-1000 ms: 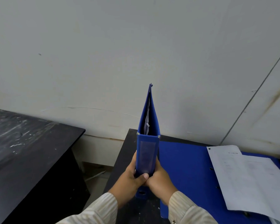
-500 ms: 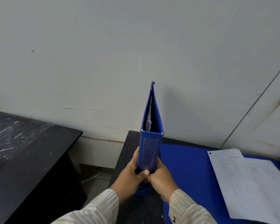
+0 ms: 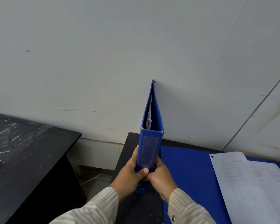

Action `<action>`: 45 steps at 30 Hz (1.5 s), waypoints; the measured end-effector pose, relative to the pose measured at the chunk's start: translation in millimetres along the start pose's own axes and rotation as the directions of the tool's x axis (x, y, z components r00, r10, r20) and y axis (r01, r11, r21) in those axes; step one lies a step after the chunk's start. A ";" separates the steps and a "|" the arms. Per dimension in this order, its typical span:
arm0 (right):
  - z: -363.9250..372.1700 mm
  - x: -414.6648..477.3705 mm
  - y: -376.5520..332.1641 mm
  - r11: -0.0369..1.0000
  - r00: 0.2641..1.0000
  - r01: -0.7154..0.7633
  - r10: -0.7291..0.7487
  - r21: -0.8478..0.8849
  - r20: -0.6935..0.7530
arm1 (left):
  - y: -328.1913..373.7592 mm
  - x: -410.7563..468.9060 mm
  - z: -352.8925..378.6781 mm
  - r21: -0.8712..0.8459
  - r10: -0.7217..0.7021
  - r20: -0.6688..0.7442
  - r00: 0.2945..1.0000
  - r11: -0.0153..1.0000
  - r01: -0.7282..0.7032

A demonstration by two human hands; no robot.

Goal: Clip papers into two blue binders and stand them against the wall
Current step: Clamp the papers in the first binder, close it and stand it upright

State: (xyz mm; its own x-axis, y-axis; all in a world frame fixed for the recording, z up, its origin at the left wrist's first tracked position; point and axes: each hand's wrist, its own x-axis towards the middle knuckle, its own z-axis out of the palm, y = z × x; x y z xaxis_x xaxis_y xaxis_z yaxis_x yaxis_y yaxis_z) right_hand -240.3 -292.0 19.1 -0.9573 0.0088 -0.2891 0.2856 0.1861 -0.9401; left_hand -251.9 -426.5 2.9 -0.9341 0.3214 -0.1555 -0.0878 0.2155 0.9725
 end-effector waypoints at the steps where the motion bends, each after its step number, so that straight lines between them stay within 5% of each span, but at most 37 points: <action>1: 0.0 1.0 0.0 1.000 1.000 0.001 -0.001 0.003 0.002 | 0.0 0.7 -0.5 0.005 0.002 0.000 1.000 1.000 -0.002; 45: 7.7 -1.0 5.4 0.998 0.997 0.062 -0.062 -0.006 -0.039 | 4.1 -2.1 -6.3 0.066 0.013 0.019 1.000 0.998 -0.014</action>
State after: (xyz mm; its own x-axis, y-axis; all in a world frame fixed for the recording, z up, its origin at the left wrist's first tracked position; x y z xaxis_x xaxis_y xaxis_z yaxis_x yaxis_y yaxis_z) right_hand -237.5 -298.6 13.0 -0.9741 0.0359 -0.2231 0.2258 0.1923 -0.9550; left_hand -252.5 -432.1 8.3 -0.9285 0.3415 -0.1461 -0.0514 0.2714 0.9611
